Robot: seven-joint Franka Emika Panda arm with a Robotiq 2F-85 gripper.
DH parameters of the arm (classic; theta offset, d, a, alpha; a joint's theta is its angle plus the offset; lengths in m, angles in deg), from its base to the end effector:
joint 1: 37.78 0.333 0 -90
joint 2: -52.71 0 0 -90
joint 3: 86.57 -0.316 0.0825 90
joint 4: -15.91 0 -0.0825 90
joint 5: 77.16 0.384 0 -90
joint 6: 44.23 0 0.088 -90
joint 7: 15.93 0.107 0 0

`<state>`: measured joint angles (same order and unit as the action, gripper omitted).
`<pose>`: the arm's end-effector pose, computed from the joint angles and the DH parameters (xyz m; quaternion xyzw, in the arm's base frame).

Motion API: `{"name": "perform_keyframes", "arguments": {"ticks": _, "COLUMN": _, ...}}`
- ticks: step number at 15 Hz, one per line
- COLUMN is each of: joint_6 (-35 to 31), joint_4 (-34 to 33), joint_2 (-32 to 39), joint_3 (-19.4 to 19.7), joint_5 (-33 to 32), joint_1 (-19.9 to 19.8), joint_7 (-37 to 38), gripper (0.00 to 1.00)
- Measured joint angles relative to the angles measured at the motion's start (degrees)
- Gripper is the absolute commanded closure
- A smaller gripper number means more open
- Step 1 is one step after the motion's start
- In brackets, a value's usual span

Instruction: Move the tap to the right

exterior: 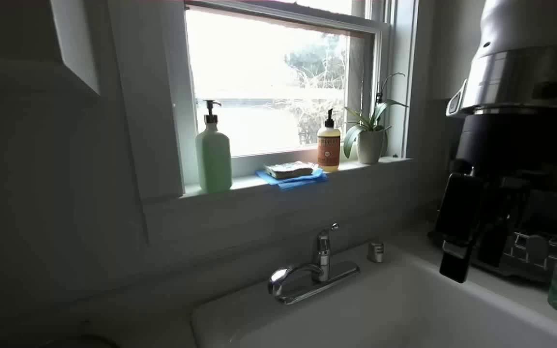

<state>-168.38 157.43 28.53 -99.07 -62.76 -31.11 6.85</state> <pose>0.3991 0.1519 0.4521 -0.9910 0.1026 -0.0316 0.0794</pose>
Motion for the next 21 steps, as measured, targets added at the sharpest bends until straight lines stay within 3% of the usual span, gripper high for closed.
{"name": "perform_keyframes", "arguments": {"ticks": 8, "joint_6": 0.01, "joint_4": 0.0, "joint_2": 0.0, "joint_3": 0.15, "joint_5": -0.05, "joint_1": -0.26, "joint_7": 0.59, "gripper": 0.0}}
{"name": "perform_keyframes", "arguments": {"ticks": 12, "joint_6": 0.01, "joint_4": -1.51, "joint_2": 0.91, "joint_3": 2.15, "joint_5": -0.95, "joint_1": -4.72, "joint_7": 4.27, "gripper": 0.0}}
{"name": "perform_keyframes", "arguments": {"ticks": 16, "joint_6": 0.01, "joint_4": -7.71, "joint_2": 5.83, "joint_3": 3.46, "joint_5": -3.38, "joint_1": -7.96, "joint_7": 5.02, "gripper": 0.0}}
{"name": "perform_keyframes", "arguments": {"ticks": 21, "joint_6": 0.04, "joint_4": -17.81, "joint_2": 17.39, "joint_3": 3.51, "joint_5": -4.37, "joint_1": -7.73, "joint_7": 8.82, "gripper": 0.0}}
